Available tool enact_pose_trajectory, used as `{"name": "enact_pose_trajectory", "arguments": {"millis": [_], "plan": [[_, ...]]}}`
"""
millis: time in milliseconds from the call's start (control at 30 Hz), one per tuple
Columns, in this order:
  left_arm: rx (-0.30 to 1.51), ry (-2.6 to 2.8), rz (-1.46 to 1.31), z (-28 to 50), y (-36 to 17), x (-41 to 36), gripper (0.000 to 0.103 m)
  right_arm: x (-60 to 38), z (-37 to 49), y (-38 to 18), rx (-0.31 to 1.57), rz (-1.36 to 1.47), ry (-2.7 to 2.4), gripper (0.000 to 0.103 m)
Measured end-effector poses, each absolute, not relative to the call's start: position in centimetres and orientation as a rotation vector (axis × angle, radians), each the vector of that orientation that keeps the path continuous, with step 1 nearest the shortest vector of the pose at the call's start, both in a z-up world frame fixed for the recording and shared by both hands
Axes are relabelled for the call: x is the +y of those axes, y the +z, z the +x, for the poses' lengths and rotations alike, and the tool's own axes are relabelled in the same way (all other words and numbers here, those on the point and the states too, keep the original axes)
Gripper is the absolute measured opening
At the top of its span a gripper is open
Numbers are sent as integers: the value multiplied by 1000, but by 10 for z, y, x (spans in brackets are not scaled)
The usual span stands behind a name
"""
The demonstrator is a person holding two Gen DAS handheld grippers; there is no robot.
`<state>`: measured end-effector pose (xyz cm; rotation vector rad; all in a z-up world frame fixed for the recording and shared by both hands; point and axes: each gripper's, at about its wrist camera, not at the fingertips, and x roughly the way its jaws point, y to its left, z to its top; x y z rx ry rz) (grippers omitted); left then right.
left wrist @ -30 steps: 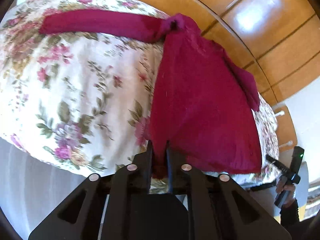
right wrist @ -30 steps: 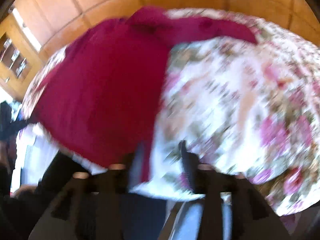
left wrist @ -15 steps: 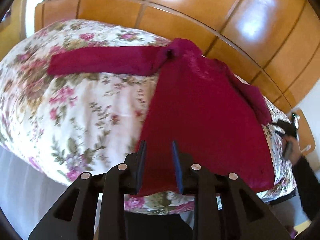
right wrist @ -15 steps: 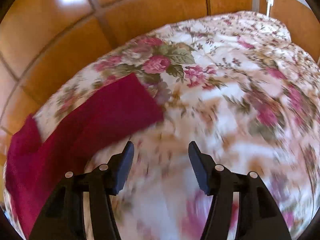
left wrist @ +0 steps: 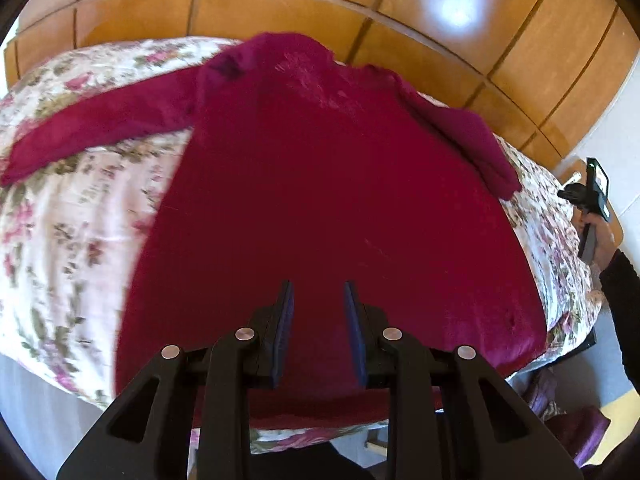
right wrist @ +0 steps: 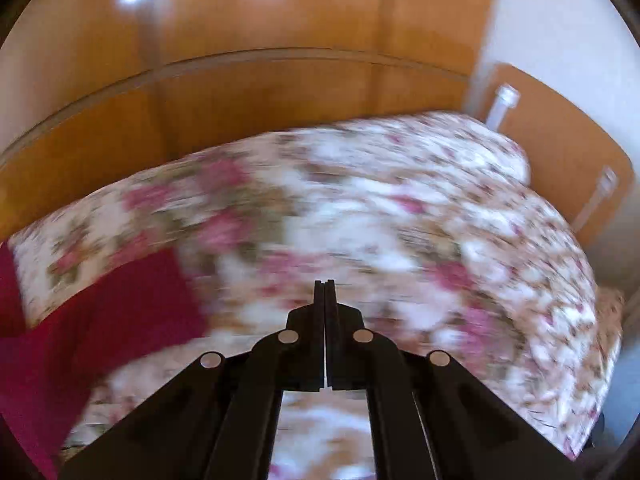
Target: Fold small clothes
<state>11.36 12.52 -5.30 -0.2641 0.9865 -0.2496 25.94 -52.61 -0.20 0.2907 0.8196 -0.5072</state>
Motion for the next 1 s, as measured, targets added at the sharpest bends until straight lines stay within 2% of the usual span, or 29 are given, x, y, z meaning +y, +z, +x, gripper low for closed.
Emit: {"name": "enact_pose_trajectory", "arguments": {"millis": [33, 67, 100, 133, 300, 367, 433, 500, 533, 567, 600, 633, 833, 1000], "plan": [[990, -255, -267, 114, -54, 123, 24, -538, 257, -7, 827, 376, -485, 5], [995, -261, -270, 115, -56, 120, 24, -548, 252, -13, 823, 444, -478, 13], [999, -265, -271, 115, -57, 116, 24, -549, 250, -14, 819, 462, -473, 24], [999, -267, -267, 116, -57, 113, 24, -548, 251, -18, 812, 484, -450, 39], [1008, -263, -242, 117, -56, 104, 24, -512, 279, -34, 830, 527, -309, 48], [1017, -257, -250, 119, -57, 102, 24, -495, 292, -37, 835, 542, -258, 59], [1023, -250, -248, 119, -58, 100, 24, -474, 312, -43, 845, 535, -196, 62], [1028, -246, -251, 120, -59, 100, 24, -455, 333, -51, 887, 494, -160, 62], [1034, -242, -256, 121, -60, 99, 24, -447, 340, -56, 916, 460, -155, 48], [1037, -240, -257, 122, -62, 98, 24, -435, 349, -60, 958, 370, -189, 22], [1039, -238, -258, 122, -62, 97, 24, -428, 351, -60, 964, 297, -212, 18], [1042, -237, -257, 123, -63, 96, 24, -423, 352, -57, 956, 261, -201, 6], [1044, -250, -261, 129, -67, 97, 24, -474, 314, -24, 851, 189, -394, 6], [1040, -256, -271, 131, -68, 97, 24, -546, 289, -29, 862, 202, -657, 6]]}}
